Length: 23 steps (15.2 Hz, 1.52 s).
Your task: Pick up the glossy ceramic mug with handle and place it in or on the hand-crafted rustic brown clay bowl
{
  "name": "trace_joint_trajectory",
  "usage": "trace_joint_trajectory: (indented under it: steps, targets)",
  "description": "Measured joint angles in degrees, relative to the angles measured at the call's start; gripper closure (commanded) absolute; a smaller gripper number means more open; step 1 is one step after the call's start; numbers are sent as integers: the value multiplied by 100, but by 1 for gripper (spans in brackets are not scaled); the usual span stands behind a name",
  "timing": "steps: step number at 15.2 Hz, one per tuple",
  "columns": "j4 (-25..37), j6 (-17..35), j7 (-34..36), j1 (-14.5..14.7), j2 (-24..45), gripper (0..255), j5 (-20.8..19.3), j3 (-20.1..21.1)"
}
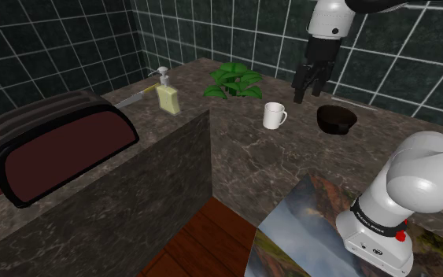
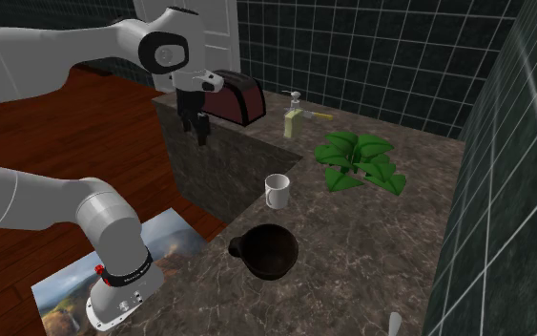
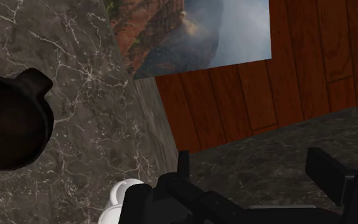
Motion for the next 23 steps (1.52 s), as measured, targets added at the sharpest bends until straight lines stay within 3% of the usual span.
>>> trace_joint_trajectory:
  steps: [2,13,23]
  targets:
    - [13,86,-13,-13,103,0,-21,-6]
    - [77,1736,-301,-344,1850,0,-521,-264]
    - [1004,2906,-350,-578,3929,0,-862,-466]
